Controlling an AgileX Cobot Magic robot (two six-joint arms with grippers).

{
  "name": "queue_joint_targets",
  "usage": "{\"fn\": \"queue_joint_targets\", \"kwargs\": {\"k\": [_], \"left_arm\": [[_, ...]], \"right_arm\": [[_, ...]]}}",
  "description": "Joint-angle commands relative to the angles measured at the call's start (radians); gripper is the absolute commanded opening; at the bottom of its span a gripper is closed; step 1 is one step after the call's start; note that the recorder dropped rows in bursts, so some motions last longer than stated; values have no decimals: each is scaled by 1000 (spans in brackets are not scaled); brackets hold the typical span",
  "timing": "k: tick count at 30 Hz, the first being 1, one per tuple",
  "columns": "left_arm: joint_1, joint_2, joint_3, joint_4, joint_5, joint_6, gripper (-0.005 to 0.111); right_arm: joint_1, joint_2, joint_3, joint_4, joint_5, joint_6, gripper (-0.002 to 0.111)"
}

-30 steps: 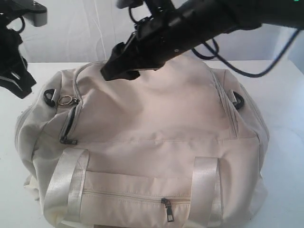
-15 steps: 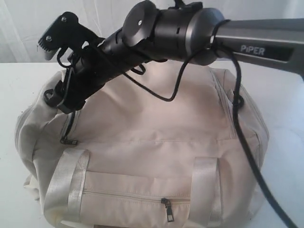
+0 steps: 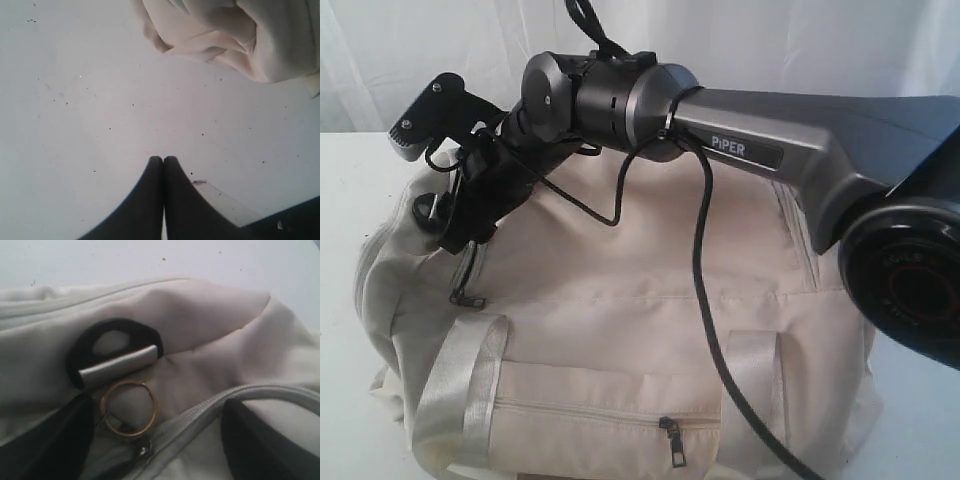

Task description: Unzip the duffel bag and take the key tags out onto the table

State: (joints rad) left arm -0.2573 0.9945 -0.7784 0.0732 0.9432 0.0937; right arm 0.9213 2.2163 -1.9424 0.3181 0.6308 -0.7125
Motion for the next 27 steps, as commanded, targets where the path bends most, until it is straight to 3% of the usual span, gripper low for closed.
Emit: {"fn": "queue_joint_targets", "kwargs": {"k": [1, 8, 27], "left_arm": [[2, -10, 5, -8, 8, -10, 0], [2, -10, 5, -12, 8, -10, 0], [2, -10, 5, -107, -67, 16, 0]], "right_arm": [[15, 10, -36, -33, 77, 19, 48], [20, 5, -66, -35, 68, 39, 1], [-55, -39, -85, -58, -187, 187, 0]]}}
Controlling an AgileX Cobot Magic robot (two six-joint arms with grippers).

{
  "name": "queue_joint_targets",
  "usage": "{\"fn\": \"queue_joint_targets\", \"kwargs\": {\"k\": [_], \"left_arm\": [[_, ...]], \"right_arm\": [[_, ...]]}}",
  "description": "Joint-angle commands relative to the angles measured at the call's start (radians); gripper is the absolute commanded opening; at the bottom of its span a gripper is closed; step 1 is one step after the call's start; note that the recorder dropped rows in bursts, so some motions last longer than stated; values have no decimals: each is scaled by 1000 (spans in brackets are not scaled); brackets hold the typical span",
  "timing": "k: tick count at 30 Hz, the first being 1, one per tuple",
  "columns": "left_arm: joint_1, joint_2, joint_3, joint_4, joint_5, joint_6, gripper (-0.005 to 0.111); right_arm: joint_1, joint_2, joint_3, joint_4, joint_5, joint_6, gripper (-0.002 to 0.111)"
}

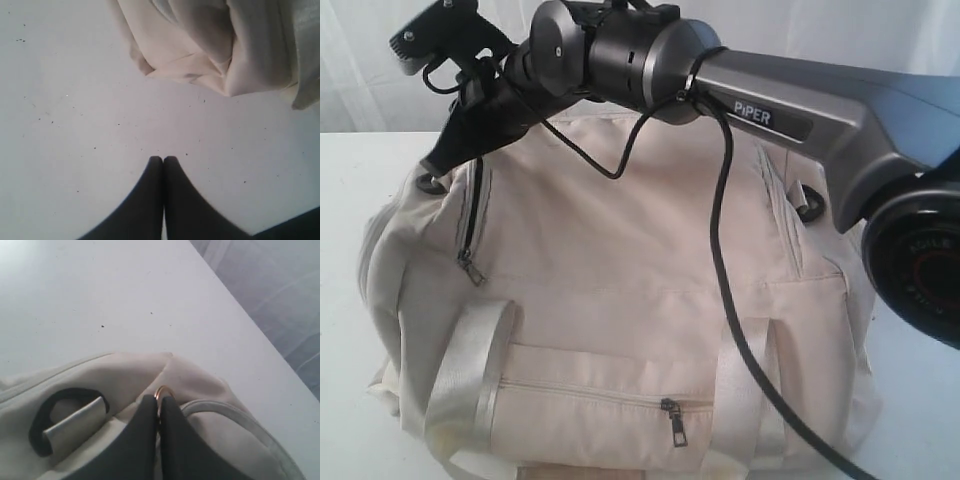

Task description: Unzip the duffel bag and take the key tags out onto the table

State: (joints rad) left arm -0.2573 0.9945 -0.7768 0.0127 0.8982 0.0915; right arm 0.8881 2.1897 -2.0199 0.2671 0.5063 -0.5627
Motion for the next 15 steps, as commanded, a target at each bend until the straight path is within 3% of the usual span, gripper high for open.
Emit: {"fn": "queue_joint_targets", "kwargs": {"k": [1, 9, 11, 15], "left_arm": [[2, -10, 3, -59, -38, 23, 0], [2, -10, 3, -259, -342, 259, 3], [2, -6, 3, -305, -411, 303, 12], [2, 25, 3, -345, -496, 336, 39]], "right_arm": [[-26, -13, -7, -7, -57, 57, 0], [-28, -16, -7, 27, 74, 179, 0], [-30, -17, -7, 27, 78, 221, 0], [-34, -26, -8, 27, 57, 284, 0]]}}
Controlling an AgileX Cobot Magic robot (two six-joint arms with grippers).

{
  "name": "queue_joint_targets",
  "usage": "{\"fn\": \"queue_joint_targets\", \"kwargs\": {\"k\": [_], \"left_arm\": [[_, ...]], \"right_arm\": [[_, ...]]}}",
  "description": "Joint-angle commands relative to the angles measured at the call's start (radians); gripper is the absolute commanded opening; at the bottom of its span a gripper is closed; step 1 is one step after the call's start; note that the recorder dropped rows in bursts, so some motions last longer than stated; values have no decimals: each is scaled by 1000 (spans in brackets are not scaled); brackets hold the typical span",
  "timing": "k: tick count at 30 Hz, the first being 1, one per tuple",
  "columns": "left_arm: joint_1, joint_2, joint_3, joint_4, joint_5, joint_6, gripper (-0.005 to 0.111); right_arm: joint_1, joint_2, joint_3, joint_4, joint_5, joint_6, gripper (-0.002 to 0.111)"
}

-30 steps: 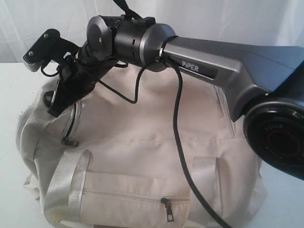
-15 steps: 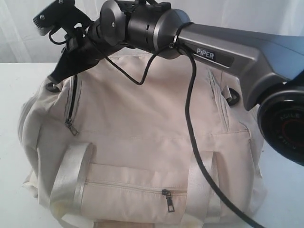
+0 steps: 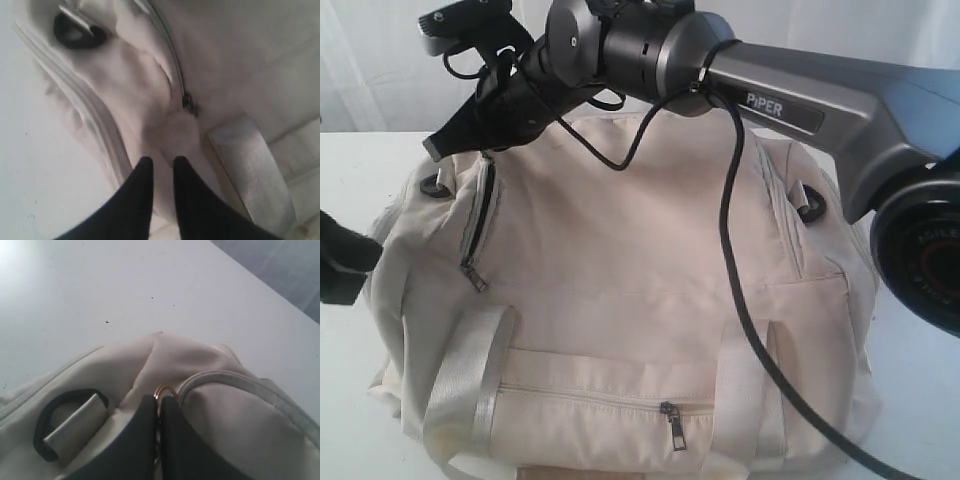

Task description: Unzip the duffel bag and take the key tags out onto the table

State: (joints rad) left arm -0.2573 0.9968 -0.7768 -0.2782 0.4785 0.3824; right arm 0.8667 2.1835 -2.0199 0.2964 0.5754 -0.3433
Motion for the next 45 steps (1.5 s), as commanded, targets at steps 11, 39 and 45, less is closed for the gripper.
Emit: {"fn": "queue_joint_targets", "kwargs": {"k": [11, 39, 45], "left_arm": [[-65, 177, 3, -183, -315, 174, 66], [-126, 457, 3, -238, -372, 137, 0], [-126, 448, 3, -238, -294, 137, 0]], "right_arm": [[-15, -26, -43, -2, -6, 154, 0], [-59, 7, -43, 0, -102, 147, 0], [-60, 17, -43, 0, -159, 86, 0]]}}
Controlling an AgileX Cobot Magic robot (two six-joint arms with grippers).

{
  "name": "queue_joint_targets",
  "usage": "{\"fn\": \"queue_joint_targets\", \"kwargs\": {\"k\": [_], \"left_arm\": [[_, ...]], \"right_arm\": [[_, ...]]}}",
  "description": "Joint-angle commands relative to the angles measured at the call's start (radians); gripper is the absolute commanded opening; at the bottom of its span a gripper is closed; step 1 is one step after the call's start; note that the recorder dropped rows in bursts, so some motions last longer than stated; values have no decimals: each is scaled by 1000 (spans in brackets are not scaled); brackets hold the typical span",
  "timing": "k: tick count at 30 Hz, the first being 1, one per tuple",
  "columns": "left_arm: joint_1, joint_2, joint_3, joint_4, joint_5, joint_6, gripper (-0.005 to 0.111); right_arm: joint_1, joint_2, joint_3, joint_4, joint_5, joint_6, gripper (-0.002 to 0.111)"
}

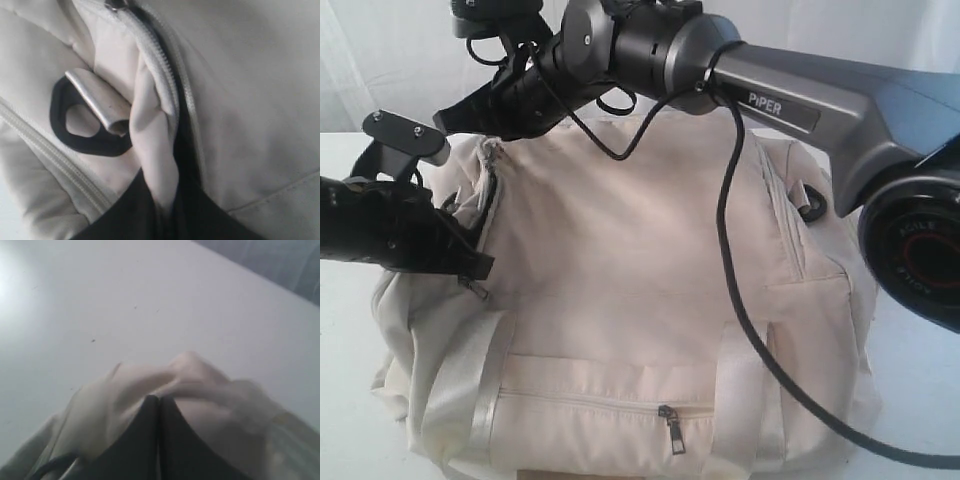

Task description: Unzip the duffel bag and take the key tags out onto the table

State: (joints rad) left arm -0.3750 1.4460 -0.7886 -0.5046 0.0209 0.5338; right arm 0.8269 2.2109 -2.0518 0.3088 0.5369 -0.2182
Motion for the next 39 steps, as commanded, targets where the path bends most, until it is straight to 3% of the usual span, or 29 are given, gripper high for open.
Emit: {"fn": "queue_joint_targets", "kwargs": {"k": [1, 7, 12, 15, 18, 24, 25, 32, 39], "left_arm": [[-8, -12, 15, -11, 173, -14, 0], [-8, -82, 15, -11, 190, -10, 0], [-8, -100, 15, -9, 190, 4, 0], [-8, -100, 15, -7, 190, 4, 0], [-8, -100, 15, -3, 192, 6, 0], [-8, -100, 15, -3, 190, 6, 0], [-8, -100, 15, -3, 190, 6, 0], [-8, -100, 15, -3, 190, 22, 0], [-8, -100, 15, -3, 190, 24, 0]], "right_arm": [[-20, -7, -11, -12, -130, -39, 0], [-20, -4, -11, -12, -63, -81, 0], [-31, -49, -11, -14, 207, -359, 0], [-46, -83, -11, -14, 297, -415, 2], [-69, -117, -11, -10, 377, -464, 13], [-89, -124, -3, 144, 665, -755, 55], [-87, -111, 8, 183, 676, -815, 62], [-51, -62, 43, 168, 421, -852, 62], [-31, 0, 43, 54, 312, -763, 60]]}}
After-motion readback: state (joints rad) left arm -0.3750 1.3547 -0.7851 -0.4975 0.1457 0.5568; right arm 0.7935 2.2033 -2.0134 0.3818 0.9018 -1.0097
